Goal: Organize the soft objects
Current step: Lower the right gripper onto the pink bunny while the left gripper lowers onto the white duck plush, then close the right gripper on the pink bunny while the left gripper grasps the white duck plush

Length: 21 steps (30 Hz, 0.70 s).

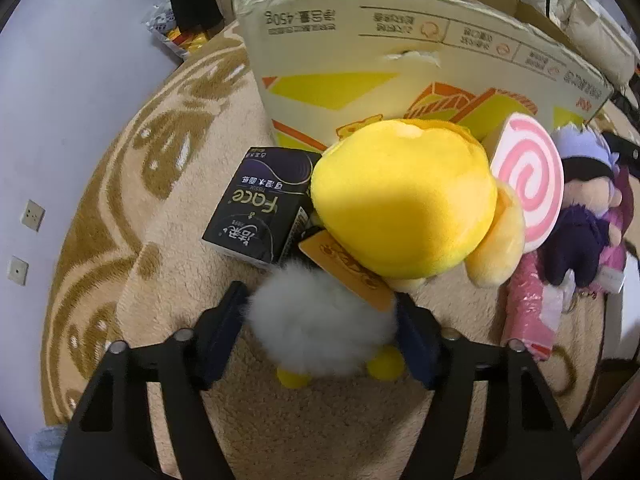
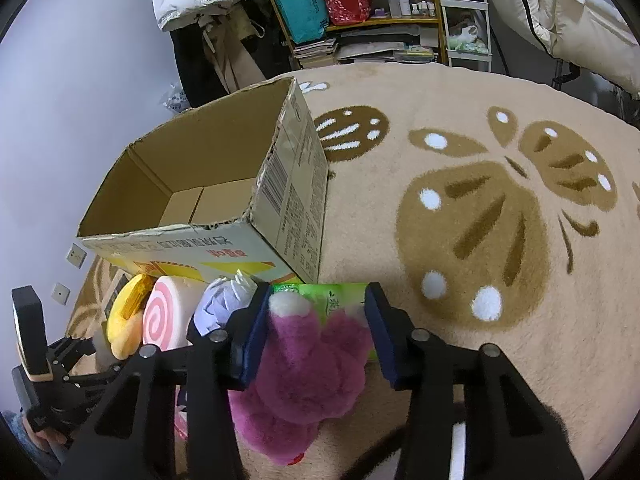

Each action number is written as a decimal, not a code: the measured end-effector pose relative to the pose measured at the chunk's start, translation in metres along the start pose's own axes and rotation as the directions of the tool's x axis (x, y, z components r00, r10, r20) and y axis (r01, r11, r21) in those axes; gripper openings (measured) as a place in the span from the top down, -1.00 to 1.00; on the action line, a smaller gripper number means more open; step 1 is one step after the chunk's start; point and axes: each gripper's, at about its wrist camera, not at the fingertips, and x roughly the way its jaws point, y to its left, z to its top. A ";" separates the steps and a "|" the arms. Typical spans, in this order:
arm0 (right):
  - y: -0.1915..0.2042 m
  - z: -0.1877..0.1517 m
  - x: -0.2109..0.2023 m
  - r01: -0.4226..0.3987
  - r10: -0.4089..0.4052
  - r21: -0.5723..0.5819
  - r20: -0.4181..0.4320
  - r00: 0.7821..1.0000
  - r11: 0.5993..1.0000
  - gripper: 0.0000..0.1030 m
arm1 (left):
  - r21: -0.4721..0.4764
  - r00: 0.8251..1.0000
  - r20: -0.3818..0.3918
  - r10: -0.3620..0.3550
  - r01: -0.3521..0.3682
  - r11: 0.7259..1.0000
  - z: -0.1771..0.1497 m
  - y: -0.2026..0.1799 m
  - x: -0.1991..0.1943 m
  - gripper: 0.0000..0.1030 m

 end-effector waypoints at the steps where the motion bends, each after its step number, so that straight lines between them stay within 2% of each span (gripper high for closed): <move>1: 0.001 0.000 -0.001 0.001 -0.001 -0.009 0.002 1.000 1.000 0.18 | -0.006 1.000 0.001 -0.005 0.005 1.000 0.000 0.001 0.000 -0.16; 2: 0.003 0.000 -0.002 0.001 -0.001 -0.021 0.006 1.000 1.000 0.48 | -0.011 1.000 0.000 -0.009 0.009 1.000 0.000 0.001 0.000 -0.07; 3: 0.005 -0.001 -0.004 -0.008 0.008 -0.031 0.009 1.000 0.999 0.65 | -0.014 1.000 0.001 -0.010 0.010 1.000 0.000 0.001 0.000 0.00; 5: 0.011 -0.001 -0.006 -0.017 0.018 -0.056 0.007 1.000 0.998 0.65 | -0.022 1.000 0.003 -0.016 0.017 1.000 -0.001 0.002 -0.001 0.25; 7: 0.015 -0.002 -0.008 -0.022 0.024 -0.076 0.014 1.000 0.997 0.65 | -0.026 1.000 0.000 -0.021 0.021 0.999 -0.001 0.001 -0.003 0.30; 12: 0.020 -0.002 -0.018 -0.006 0.012 -0.101 0.060 0.998 0.995 0.66 | -0.030 1.000 0.011 -0.021 0.021 0.999 -0.005 -0.001 -0.012 0.34; 16: 0.021 0.000 -0.031 0.000 0.012 -0.107 0.109 0.994 0.994 0.66 | -0.020 0.998 0.057 0.024 -0.023 1.000 -0.010 -0.004 -0.026 0.34; 21: 0.027 0.001 -0.050 0.009 0.014 -0.130 0.179 0.984 0.991 0.66 | -0.040 0.994 0.100 0.038 -0.034 0.999 -0.015 0.000 -0.043 0.35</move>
